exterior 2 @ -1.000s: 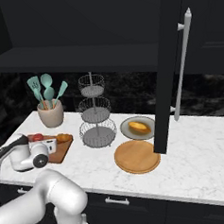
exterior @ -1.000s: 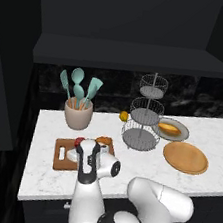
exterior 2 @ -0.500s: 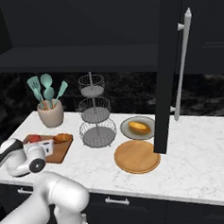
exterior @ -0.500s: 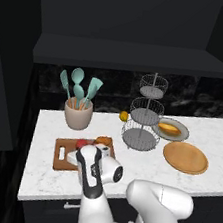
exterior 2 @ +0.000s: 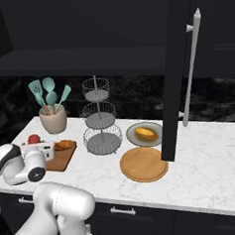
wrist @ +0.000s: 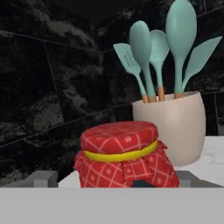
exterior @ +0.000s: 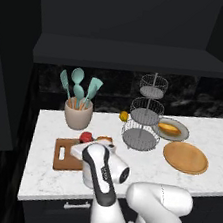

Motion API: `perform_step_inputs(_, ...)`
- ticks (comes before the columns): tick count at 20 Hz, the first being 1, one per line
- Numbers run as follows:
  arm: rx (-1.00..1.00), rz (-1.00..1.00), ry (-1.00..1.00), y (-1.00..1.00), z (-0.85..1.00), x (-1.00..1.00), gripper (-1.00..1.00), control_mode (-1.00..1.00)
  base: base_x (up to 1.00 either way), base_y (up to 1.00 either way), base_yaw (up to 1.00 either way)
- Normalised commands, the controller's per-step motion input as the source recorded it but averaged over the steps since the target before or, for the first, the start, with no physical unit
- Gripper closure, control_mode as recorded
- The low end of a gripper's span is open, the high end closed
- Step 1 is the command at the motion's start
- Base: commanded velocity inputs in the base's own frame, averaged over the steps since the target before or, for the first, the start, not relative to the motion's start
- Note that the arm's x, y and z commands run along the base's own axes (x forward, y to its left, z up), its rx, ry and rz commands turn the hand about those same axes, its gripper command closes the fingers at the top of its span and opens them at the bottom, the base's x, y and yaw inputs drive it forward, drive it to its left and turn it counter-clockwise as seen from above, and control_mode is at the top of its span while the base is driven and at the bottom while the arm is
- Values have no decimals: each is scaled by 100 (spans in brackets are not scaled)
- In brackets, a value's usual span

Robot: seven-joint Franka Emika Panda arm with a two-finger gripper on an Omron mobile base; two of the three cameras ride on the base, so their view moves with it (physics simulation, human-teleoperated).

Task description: From the different types of pastries on the counter, select a croissant and place it on the cutting board. Then retrieve a jar of jam from the cabinet and place it alongside the croissant on the cutting board.

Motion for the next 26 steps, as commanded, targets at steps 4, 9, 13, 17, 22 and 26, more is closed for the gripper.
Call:
perform_step_inputs(4, 8, -5, 0, -16, 1, -1, -100, -100, 0, 0, 0)
perform_step_inputs(9, 7, -3, -4, -5, 14, -6, -100, -100, 0, 0, 0)
perform_step_inputs(13, 14, -3, -7, -18, 60, -70, -100, -100, 0, 0, 0)
perform_step_inputs(17, 18, -8, -1, -30, 41, -100, -100, -100, 0, 0, 0)
perform_step_inputs(22, 16, -14, 0, -38, 8, -100, -100, -100, 0, 0, 0)
perform_step_inputs(26, 11, -15, 9, -71, 4, -64, -100, -100, 0, 0, 0)
